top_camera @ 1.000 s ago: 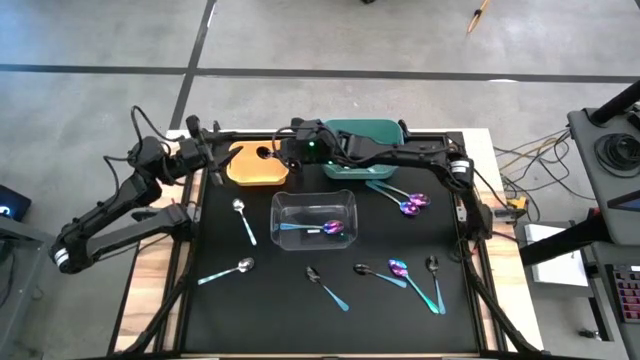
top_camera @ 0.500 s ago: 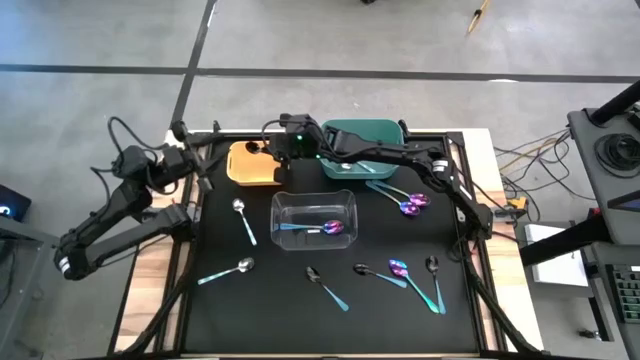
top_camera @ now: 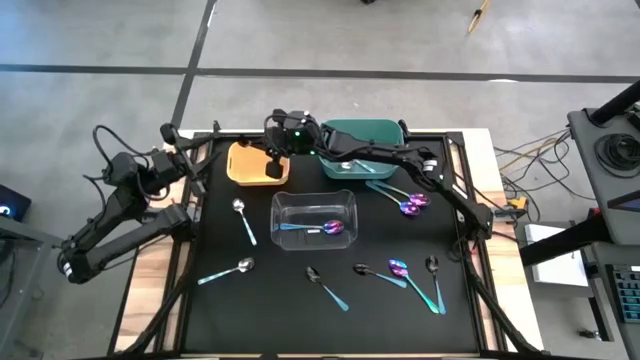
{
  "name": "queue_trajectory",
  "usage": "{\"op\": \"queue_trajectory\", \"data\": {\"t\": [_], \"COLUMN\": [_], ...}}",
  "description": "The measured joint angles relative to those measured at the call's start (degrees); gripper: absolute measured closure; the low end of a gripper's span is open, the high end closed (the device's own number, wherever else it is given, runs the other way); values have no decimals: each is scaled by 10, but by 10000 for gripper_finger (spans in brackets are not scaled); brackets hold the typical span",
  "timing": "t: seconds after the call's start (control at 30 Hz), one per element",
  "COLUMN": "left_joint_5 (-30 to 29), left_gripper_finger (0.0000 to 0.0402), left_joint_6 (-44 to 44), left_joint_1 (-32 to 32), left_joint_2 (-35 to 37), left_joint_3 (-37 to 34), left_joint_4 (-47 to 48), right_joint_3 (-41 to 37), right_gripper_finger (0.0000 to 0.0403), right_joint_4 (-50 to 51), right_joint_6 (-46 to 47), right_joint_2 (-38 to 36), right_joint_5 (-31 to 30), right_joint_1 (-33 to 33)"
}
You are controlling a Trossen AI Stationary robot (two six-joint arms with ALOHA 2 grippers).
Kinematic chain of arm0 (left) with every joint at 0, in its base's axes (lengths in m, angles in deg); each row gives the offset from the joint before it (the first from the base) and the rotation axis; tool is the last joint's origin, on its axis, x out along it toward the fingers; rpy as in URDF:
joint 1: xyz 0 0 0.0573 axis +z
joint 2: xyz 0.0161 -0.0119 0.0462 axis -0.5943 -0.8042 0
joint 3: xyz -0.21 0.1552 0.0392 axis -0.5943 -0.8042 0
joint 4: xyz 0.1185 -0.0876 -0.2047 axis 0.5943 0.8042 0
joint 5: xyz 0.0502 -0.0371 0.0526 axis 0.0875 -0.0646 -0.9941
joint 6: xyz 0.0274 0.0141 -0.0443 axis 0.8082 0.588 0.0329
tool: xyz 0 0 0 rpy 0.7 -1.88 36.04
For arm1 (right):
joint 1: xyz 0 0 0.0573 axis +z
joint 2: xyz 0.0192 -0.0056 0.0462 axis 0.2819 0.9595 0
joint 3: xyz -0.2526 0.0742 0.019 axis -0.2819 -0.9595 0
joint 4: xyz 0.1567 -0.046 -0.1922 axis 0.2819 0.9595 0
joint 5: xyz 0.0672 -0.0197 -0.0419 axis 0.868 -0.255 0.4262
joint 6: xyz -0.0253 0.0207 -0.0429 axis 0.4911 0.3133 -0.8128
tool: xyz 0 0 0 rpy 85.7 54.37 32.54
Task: Sort silverware by color (type)
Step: Put the blue spoon into the yellow bin
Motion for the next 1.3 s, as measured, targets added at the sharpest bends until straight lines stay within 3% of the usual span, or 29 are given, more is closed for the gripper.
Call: {"op": "queue_trajectory", "data": {"t": [0.37, 1.13, 1.3], "left_joint_5": [-1, -1, -58], "left_gripper_finger": [235, 235, 235], "left_joint_6": [2, 5, -31], "left_joint_1": [0, 0, 0], "left_joint_2": [0, -7, -51], "left_joint_3": [0, 0, 0], "left_joint_4": [1, 6, 6], "right_joint_3": [0, -7, -7], "right_gripper_finger": [394, 394, 394], "right_joint_4": [-83, -73, -77], "right_joint_6": [15, 40, 38], "right_joint_2": [38, 78, 78], "right_joint_5": [15, 23, 23], "right_joint_1": [-1, -1, -1]}}
